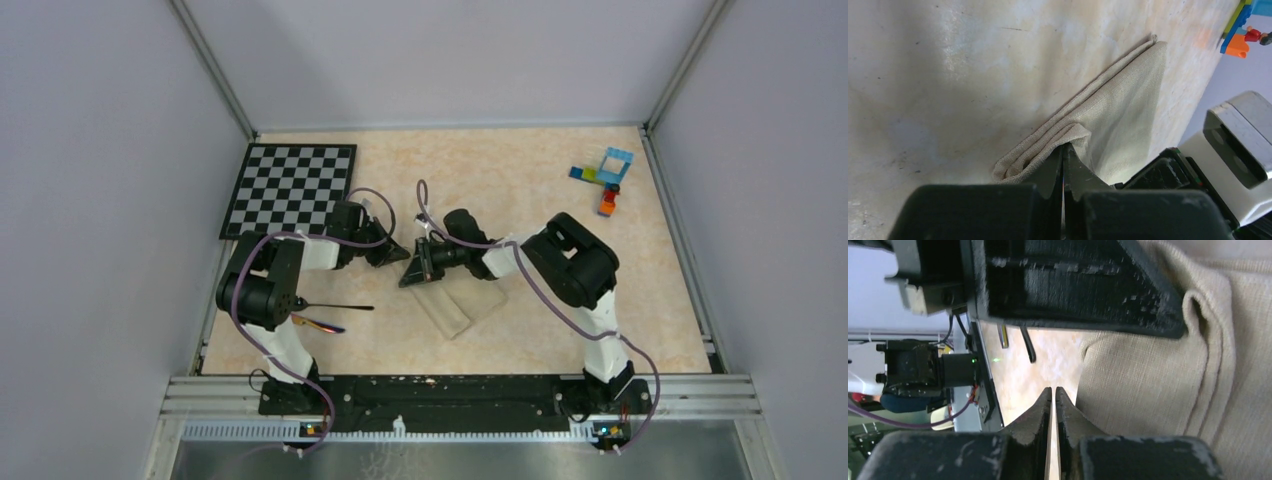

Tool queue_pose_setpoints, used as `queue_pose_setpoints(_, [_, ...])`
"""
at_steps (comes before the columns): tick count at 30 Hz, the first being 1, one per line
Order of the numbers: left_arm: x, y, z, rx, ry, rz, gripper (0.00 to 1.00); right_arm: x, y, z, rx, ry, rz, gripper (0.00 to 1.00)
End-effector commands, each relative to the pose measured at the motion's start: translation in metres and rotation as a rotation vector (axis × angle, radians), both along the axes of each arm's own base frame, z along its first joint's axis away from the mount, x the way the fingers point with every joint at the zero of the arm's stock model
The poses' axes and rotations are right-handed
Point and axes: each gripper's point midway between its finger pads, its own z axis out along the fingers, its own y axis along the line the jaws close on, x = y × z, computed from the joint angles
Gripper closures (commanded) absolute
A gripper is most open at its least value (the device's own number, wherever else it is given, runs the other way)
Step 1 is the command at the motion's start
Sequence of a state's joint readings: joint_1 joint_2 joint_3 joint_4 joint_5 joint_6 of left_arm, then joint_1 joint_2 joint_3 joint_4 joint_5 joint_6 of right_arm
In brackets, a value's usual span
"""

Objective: Fold the napkin into a case and place the utensils inside
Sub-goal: Smooth out the 2/3-rectangle-folded napkin at the center of the board.

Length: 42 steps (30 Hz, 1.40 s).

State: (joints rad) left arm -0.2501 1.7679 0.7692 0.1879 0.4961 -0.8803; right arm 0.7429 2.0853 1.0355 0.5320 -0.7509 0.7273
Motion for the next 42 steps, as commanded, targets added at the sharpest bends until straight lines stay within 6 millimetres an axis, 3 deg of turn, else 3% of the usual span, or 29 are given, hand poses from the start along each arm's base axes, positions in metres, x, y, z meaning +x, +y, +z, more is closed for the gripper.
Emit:
queue_pose_setpoints(1, [-0.011, 0.017, -0.032, 0.081, 0.072, 0.021, 1.00, 0.012, 0.013, 0.010, 0.026, -0.012, 0.035, 0.96])
queue_pose_setpoints(6, [-0.010, 0.018, -0.035, 0.077, 0.077, 0.018, 1.00, -0.007, -0.006, -0.023, -0.060, 0.074, 0.033, 0.94])
queue_pose_setpoints(9, [-0.010, 0.019, -0.039, 0.077, 0.086, 0.019, 1.00, -0.020, -0.018, -0.032, -0.082, 0.105, 0.037, 0.93])
queue_pose_setpoints(21, [-0.007, 0.024, -0.052, 0.087, 0.112, 0.025, 1.00, -0.081, -0.077, -0.036, -0.163, 0.111, 0.062, 0.93])
queue_pose_setpoints(30, [-0.004, 0.027, -0.055, 0.105, 0.115, 0.021, 1.00, -0.123, -0.118, -0.055, -0.215, 0.154, 0.057, 0.93])
queue_pose_setpoints(34, [0.003, 0.023, -0.052, 0.119, 0.091, -0.022, 1.00, -0.128, -0.127, -0.052, -0.244, 0.137, 0.039, 0.93])
queue_pose_setpoints(37, [0.008, 0.014, -0.046, 0.107, 0.065, -0.086, 0.96, -0.121, -0.126, -0.022, -0.230, 0.075, 0.034, 0.88])
queue_pose_setpoints(39, [0.012, 0.005, -0.044, 0.107, 0.063, -0.141, 0.94, -0.107, -0.128, 0.005, -0.215, 0.004, -0.007, 0.77])
queue_pose_setpoints(42, [0.013, -0.006, -0.047, 0.139, 0.078, -0.231, 0.92, -0.061, -0.151, 0.029, -0.220, -0.066, -0.182, 0.63])
